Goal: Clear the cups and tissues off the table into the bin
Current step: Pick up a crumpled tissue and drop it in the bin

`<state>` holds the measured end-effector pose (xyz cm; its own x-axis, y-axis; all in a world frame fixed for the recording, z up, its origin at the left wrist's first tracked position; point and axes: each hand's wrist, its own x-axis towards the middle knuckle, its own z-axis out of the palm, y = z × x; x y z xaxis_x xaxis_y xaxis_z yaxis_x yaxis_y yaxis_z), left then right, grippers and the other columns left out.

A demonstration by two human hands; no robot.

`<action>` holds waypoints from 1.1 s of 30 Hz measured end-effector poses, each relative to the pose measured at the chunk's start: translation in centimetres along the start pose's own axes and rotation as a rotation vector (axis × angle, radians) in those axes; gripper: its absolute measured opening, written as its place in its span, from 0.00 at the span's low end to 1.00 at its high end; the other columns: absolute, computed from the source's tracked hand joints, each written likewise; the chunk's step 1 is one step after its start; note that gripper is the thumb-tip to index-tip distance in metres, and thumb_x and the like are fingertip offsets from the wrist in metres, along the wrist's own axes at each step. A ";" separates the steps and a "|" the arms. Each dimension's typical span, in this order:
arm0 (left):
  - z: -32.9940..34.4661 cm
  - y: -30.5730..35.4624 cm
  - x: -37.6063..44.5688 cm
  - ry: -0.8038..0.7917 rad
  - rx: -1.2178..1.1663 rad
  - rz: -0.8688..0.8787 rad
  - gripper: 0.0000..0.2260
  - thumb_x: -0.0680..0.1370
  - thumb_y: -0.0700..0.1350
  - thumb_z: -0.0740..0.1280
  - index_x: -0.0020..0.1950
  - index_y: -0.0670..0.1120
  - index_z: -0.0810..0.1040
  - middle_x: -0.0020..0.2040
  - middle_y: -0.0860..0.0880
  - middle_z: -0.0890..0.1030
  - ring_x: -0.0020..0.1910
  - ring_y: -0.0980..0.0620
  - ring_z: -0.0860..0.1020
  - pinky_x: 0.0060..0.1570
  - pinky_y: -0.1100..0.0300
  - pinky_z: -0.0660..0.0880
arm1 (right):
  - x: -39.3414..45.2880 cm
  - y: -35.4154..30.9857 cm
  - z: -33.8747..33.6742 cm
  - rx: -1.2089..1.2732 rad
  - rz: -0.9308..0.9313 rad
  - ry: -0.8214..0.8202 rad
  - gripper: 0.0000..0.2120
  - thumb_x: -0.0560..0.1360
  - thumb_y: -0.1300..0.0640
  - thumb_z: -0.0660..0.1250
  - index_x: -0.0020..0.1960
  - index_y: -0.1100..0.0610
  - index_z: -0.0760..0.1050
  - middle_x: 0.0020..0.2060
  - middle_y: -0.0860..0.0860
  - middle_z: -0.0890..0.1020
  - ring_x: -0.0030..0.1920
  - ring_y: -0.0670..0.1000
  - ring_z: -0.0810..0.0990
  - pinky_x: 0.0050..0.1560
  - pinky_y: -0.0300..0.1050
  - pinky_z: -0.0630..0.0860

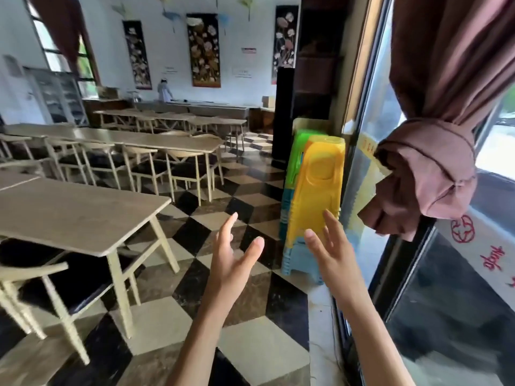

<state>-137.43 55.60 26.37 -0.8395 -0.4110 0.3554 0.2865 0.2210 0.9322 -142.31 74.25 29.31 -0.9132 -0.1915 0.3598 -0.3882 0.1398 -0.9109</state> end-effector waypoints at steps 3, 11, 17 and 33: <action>-3.6 0.4 -2.3 0.125 0.073 -0.007 0.27 0.68 0.70 0.66 0.64 0.80 0.59 0.77 0.57 0.61 0.73 0.59 0.62 0.59 0.62 0.67 | -0.7 -0.8 2.9 0.023 -0.005 -0.121 0.40 0.71 0.34 0.65 0.79 0.45 0.56 0.78 0.43 0.61 0.77 0.46 0.60 0.76 0.53 0.63; -16.8 2.8 -11.3 0.489 0.158 -0.039 0.29 0.66 0.71 0.68 0.65 0.77 0.63 0.72 0.62 0.64 0.70 0.61 0.65 0.61 0.65 0.66 | -6.0 -5.0 14.8 0.151 -0.070 -0.455 0.38 0.74 0.36 0.65 0.79 0.44 0.56 0.78 0.44 0.62 0.75 0.44 0.62 0.71 0.46 0.65; -28.3 5.9 -22.0 0.779 0.271 -0.052 0.32 0.67 0.69 0.68 0.69 0.69 0.63 0.74 0.62 0.63 0.72 0.62 0.62 0.67 0.60 0.64 | -14.4 -11.3 26.2 0.302 -0.135 -0.755 0.37 0.75 0.41 0.65 0.80 0.49 0.56 0.78 0.46 0.61 0.78 0.47 0.60 0.77 0.55 0.62; -53.0 17.7 -62.2 1.557 0.478 -0.185 0.38 0.67 0.72 0.68 0.74 0.62 0.63 0.70 0.57 0.67 0.70 0.54 0.68 0.61 0.59 0.68 | -55.4 -28.9 50.1 0.485 -0.173 -1.525 0.35 0.74 0.37 0.65 0.77 0.41 0.58 0.77 0.41 0.62 0.77 0.44 0.61 0.77 0.54 0.62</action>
<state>-55.68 38.17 24.34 0.4878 -0.8376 0.2459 -0.1681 0.1863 0.9680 -74.32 32.13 25.57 0.2189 -0.9544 0.2031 -0.1239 -0.2337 -0.9644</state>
